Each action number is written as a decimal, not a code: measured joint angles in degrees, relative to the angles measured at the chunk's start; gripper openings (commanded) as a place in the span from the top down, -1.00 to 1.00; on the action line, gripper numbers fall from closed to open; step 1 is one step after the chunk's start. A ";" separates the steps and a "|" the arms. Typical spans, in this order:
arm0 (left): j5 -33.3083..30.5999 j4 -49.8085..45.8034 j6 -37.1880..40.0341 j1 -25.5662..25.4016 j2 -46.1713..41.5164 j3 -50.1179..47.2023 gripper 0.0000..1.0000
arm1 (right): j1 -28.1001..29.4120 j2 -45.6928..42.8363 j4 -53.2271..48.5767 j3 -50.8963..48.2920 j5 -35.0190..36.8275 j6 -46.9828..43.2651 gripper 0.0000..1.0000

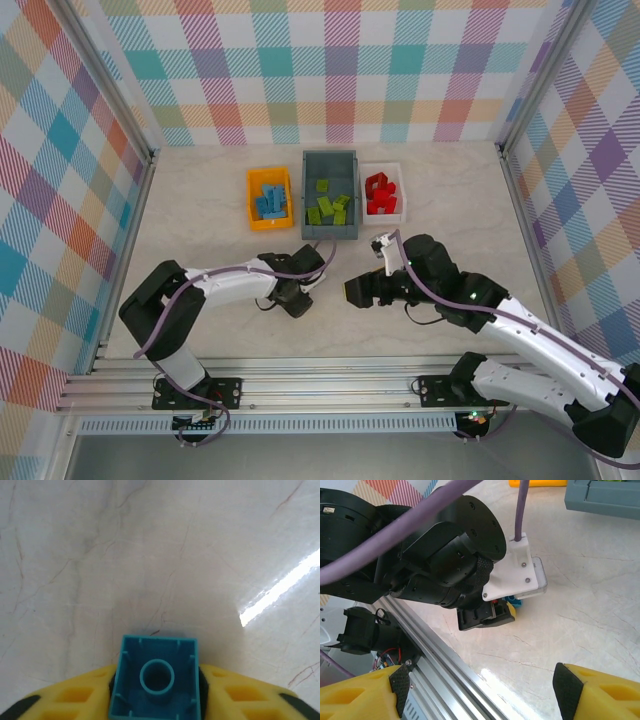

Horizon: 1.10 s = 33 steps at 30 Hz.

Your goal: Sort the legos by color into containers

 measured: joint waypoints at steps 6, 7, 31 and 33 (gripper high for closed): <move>0.50 -1.09 -3.76 2.58 -5.20 0.74 0.37 | 0.00 0.46 0.46 0.02 0.13 0.11 -0.54; 1.18 -1.88 -4.44 4.31 -6.78 1.62 0.37 | 0.00 0.72 0.79 0.02 0.11 0.09 -0.54; 0.81 -16.39 -20.96 29.64 29.20 54.64 0.27 | 0.00 20.65 24.09 5.38 4.96 2.49 -0.52; -0.07 -17.33 -21.62 29.70 30.88 56.46 0.16 | 0.00 20.65 24.33 5.38 5.14 2.75 -0.53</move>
